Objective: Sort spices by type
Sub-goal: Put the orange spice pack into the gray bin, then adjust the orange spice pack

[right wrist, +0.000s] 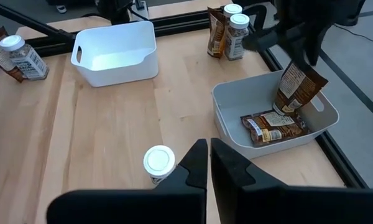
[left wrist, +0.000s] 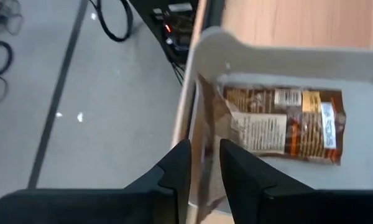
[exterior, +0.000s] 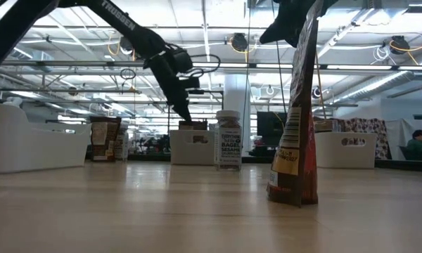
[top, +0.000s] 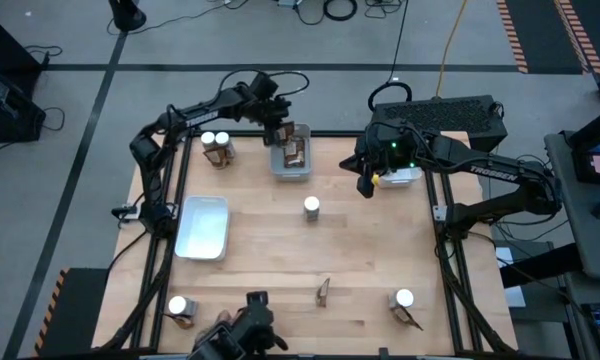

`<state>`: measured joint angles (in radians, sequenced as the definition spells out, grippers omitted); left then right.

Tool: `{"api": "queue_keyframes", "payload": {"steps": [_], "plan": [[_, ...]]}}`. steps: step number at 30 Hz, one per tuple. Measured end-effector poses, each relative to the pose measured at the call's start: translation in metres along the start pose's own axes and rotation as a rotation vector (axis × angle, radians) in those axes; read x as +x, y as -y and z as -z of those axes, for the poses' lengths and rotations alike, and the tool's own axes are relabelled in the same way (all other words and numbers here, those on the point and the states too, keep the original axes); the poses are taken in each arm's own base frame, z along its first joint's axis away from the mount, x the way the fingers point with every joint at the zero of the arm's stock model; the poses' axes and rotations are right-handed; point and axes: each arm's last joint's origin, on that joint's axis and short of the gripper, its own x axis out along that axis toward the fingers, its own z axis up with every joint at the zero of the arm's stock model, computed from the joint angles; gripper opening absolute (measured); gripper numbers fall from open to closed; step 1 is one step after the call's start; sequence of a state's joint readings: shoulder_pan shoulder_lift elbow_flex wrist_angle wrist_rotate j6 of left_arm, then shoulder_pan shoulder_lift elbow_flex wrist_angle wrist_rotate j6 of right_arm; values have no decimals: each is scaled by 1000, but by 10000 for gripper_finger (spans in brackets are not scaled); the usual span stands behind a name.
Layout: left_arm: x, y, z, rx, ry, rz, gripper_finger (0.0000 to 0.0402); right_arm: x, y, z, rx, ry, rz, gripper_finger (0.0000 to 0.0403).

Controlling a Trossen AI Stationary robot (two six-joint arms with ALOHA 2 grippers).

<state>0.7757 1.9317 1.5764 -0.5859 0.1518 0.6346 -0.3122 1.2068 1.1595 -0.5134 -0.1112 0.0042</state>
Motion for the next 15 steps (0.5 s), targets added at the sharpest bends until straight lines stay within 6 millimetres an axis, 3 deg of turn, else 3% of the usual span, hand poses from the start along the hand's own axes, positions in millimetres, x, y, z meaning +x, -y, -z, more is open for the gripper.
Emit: {"api": "queue_keyframes", "payload": {"steps": [10, 15], "plan": [[-46, 1, -27, -20, 117, -54, 91, 0, 0, 1, -16, -7, 0, 0], [-68, 11, -38, -79, 238, 73, 92, 0, 0, 1, -15, -14, 0, 0]]}}
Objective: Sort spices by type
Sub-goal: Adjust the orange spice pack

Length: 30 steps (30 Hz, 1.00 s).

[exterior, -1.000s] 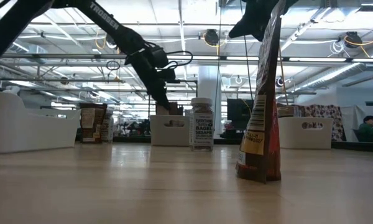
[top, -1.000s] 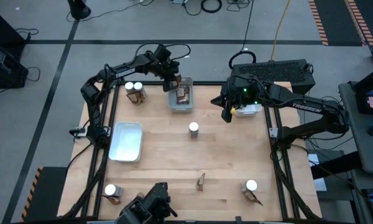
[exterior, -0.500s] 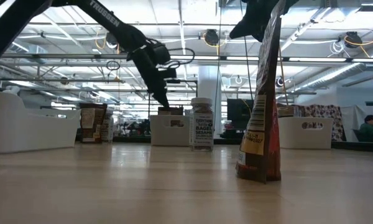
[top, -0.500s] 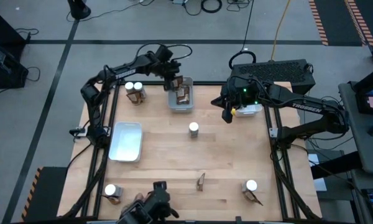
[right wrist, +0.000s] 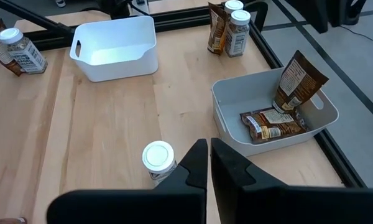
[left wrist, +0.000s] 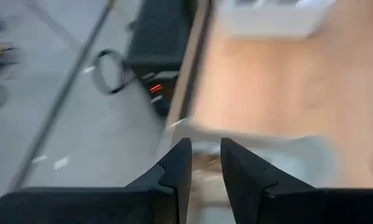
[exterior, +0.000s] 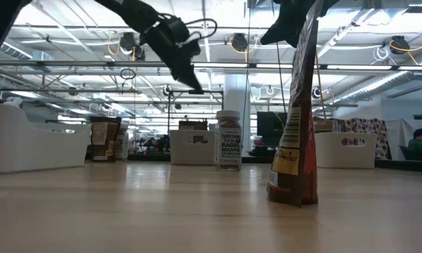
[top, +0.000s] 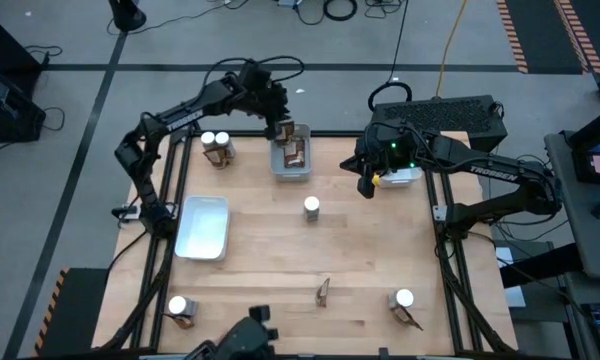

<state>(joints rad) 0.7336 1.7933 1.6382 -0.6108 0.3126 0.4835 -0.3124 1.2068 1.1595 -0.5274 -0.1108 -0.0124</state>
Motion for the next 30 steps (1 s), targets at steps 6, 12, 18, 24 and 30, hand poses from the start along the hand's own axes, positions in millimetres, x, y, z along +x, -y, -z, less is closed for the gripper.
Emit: {"api": "queue_keyframes", "payload": {"steps": [6, 12, 18, 24, 30], "plan": [[3, 25, -12, -37, 73, 178, 92, 0, 0, 0, -14, 0, 0, 0], [44, 47, 0, 35, -76, 152, 92, 0, 0, 0, -27, 0, 1, 0], [75, 64, 15, 189, -222, 173, 92, 0, 0, 0, -16, 0, 1, 0], [101, 64, 31, 236, -308, 162, 109, 0, 0, 1, -11, -6, 1, 0], [121, 67, 46, 230, -373, 182, 182, 0, 0, 4, -9, -39, 0, 0]]}}
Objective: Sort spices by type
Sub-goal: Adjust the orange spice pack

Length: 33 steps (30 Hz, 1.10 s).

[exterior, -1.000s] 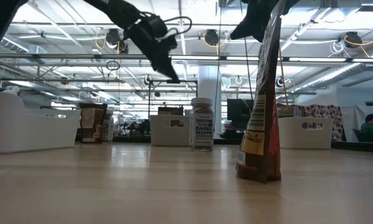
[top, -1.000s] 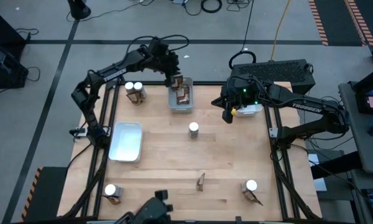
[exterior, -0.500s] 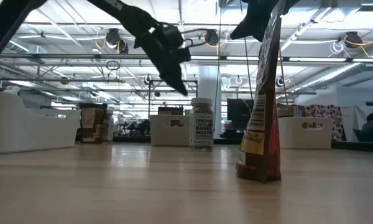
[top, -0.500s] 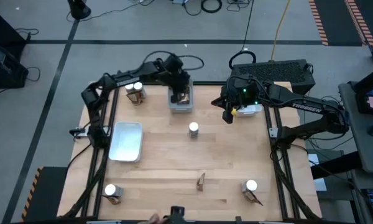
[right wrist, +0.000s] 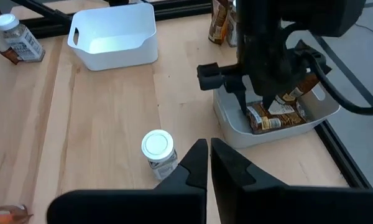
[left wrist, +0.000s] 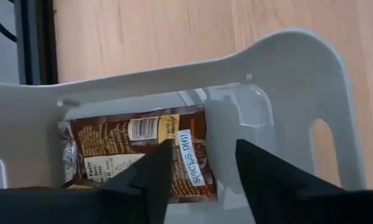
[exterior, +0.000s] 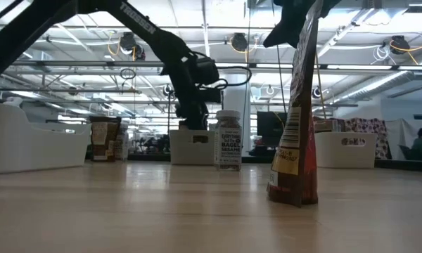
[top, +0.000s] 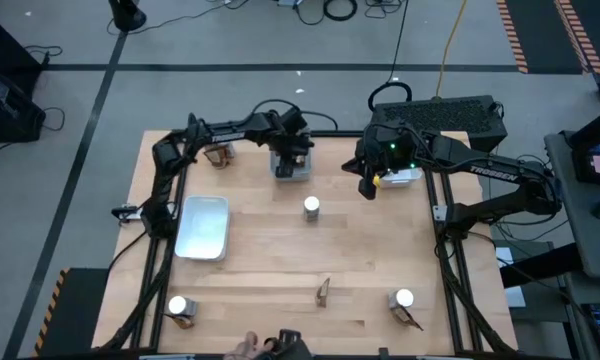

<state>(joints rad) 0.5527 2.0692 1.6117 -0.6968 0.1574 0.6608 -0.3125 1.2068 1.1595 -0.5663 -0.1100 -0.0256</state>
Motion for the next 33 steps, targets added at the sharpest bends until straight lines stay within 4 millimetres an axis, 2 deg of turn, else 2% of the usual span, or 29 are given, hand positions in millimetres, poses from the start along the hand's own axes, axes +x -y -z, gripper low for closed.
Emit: {"api": "queue_keyframes", "payload": {"steps": [7, 15, 23, 26, 33], "plan": [[12, 2, -2, 14, -33, -37, 242, 0, 0, 1, -10, -8, 0, 0], [28, 0, 4, 9, -93, -63, 247, 0, 0, 1, -20, -9, 0, 0], [29, 0, 3, 16, -85, -68, 246, 0, 0, 1, -31, -10, 0, 0], [30, 1, 5, 13, -109, -60, 233, 0, 0, 1, -37, -11, 0, 0], [33, 0, 6, 5, -120, -60, 168, 0, 0, 1, -38, -11, -1, 0]]}}
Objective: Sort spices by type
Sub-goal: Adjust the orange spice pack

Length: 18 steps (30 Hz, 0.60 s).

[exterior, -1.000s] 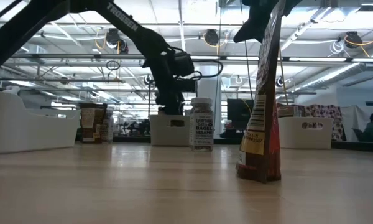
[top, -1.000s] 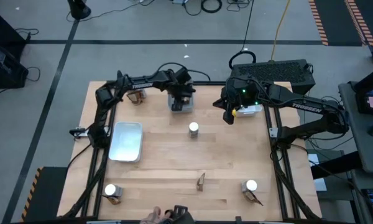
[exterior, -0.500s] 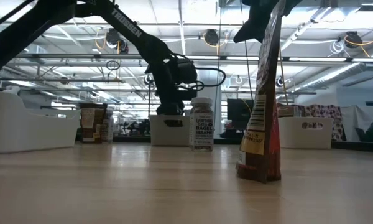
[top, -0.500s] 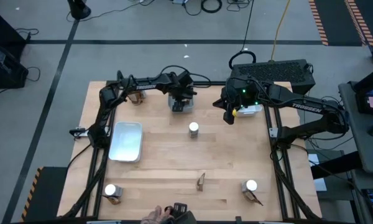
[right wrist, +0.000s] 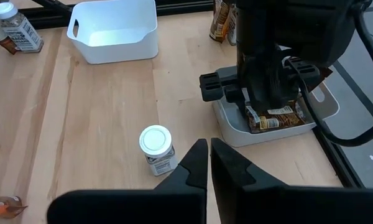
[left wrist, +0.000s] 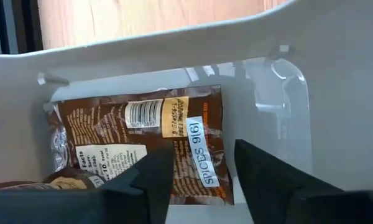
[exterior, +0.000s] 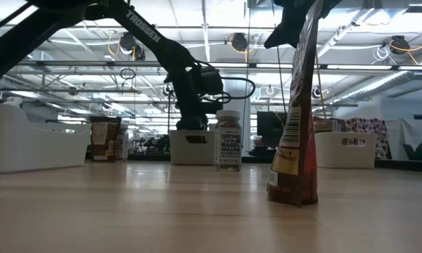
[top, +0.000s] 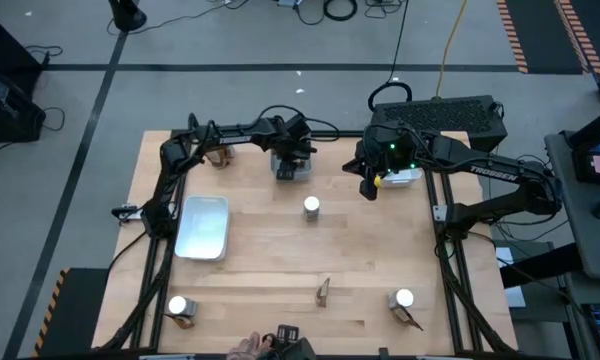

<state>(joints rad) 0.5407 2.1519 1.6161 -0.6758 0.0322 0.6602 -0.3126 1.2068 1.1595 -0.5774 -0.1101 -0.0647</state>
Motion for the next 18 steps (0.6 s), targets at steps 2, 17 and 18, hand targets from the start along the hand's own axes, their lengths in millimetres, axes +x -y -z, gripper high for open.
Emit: {"api": "queue_keyframes", "payload": {"steps": [2, 17, 18], "plan": [[0, 0, 0, 0, -1, 0, 150, 0, 0, 0, 0, 0, 0, 0], [1, 0, 1, -2, 5, 7, 19, 0, 0, 0, 18, 0, 0, 0], [1, 0, 1, -2, 6, 10, 10, 0, 0, 0, 18, 0, 0, 0]]}}
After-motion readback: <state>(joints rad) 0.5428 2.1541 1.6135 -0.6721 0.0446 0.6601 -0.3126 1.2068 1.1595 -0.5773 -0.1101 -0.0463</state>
